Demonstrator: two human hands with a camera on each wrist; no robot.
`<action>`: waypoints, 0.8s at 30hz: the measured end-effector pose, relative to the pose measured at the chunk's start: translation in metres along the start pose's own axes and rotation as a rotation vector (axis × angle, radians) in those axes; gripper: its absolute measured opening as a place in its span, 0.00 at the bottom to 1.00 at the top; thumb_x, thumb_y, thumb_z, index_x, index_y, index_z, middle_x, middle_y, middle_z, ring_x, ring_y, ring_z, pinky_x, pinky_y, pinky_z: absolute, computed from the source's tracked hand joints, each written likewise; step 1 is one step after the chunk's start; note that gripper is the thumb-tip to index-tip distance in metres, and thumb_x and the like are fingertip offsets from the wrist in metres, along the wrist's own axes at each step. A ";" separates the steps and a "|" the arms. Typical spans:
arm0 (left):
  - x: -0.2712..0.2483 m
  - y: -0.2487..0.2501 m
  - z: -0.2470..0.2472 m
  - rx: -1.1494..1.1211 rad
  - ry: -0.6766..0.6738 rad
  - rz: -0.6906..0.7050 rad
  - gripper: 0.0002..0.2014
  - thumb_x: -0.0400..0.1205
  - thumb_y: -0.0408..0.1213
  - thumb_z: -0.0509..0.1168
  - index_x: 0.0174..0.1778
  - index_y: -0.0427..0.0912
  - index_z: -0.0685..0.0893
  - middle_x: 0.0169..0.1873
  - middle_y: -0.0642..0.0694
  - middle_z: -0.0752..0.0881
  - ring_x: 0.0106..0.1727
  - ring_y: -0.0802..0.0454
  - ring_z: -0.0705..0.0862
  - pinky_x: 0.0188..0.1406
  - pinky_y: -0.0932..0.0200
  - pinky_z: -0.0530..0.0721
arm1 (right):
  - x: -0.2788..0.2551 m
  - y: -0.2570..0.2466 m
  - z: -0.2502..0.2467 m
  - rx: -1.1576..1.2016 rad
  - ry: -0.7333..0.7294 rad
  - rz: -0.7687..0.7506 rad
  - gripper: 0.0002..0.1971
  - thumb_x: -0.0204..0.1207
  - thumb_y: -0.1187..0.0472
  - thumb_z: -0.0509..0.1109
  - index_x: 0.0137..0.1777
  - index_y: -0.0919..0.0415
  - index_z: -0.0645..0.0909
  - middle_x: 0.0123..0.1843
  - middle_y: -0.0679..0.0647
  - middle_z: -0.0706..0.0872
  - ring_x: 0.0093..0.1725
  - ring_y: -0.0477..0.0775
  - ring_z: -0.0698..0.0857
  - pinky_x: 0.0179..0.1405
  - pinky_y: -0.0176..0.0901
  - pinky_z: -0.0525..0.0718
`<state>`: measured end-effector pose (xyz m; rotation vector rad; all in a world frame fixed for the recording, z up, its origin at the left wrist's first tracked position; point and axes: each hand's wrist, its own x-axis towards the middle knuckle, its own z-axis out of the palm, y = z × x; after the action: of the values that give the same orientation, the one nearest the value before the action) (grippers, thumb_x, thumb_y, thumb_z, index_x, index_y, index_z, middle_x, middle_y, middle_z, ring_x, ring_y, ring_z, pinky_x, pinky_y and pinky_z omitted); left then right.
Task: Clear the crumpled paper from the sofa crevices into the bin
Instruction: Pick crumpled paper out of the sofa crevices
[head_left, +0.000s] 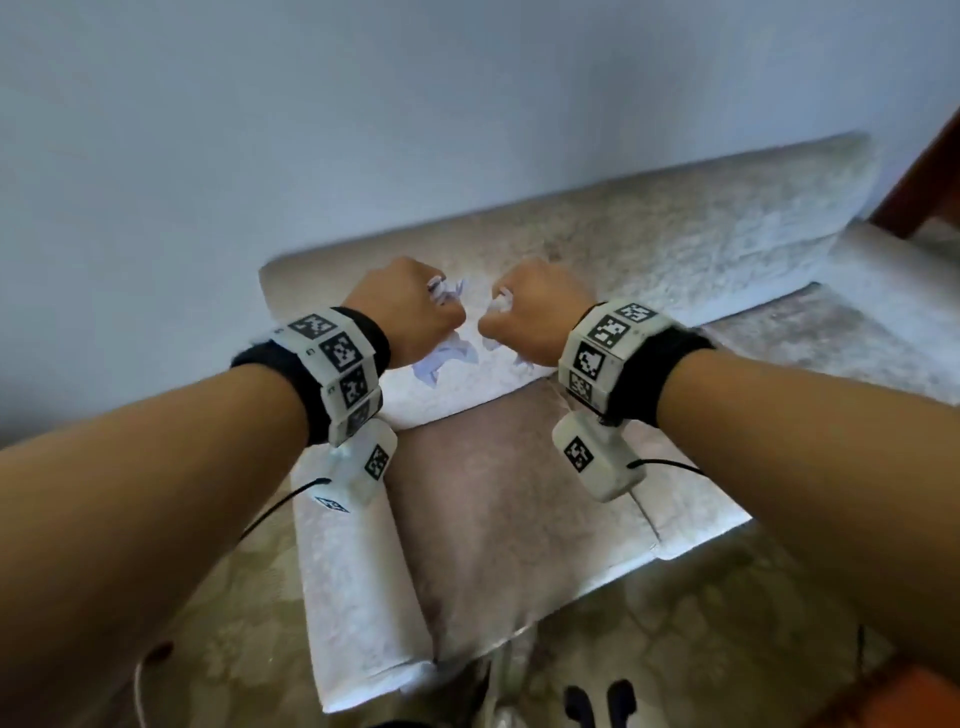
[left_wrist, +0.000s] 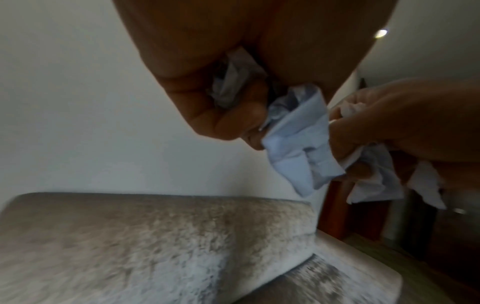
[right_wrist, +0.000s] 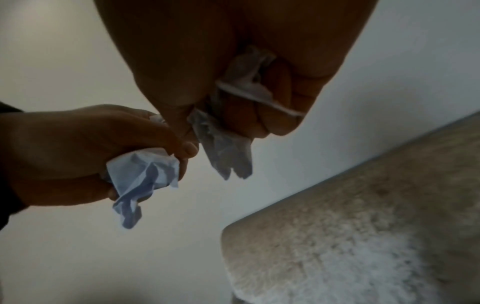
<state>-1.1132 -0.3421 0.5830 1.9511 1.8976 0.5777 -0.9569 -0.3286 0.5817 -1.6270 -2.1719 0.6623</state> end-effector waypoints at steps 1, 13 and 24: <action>0.014 0.011 0.008 0.007 -0.024 0.044 0.17 0.77 0.39 0.64 0.25 0.42 0.67 0.23 0.46 0.70 0.27 0.46 0.66 0.25 0.56 0.64 | 0.001 0.014 -0.008 -0.027 0.021 0.036 0.15 0.68 0.62 0.71 0.23 0.56 0.72 0.23 0.51 0.79 0.26 0.54 0.85 0.15 0.30 0.68; 0.089 0.180 0.116 0.030 -0.283 0.578 0.18 0.77 0.38 0.63 0.25 0.43 0.62 0.23 0.49 0.66 0.28 0.49 0.65 0.28 0.56 0.63 | -0.078 0.160 -0.105 -0.066 0.434 0.534 0.10 0.70 0.57 0.70 0.34 0.65 0.82 0.33 0.57 0.86 0.33 0.55 0.85 0.28 0.43 0.84; 0.092 0.395 0.235 0.084 -0.403 0.876 0.17 0.78 0.35 0.62 0.23 0.43 0.67 0.22 0.48 0.71 0.26 0.50 0.70 0.25 0.58 0.67 | -0.159 0.325 -0.203 -0.071 0.614 0.720 0.18 0.70 0.53 0.71 0.27 0.52 0.64 0.29 0.51 0.71 0.37 0.54 0.75 0.23 0.37 0.63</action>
<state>-0.6525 -0.2578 0.5924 2.6648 0.7853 0.2703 -0.5447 -0.3735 0.5704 -2.2814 -1.1770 0.1930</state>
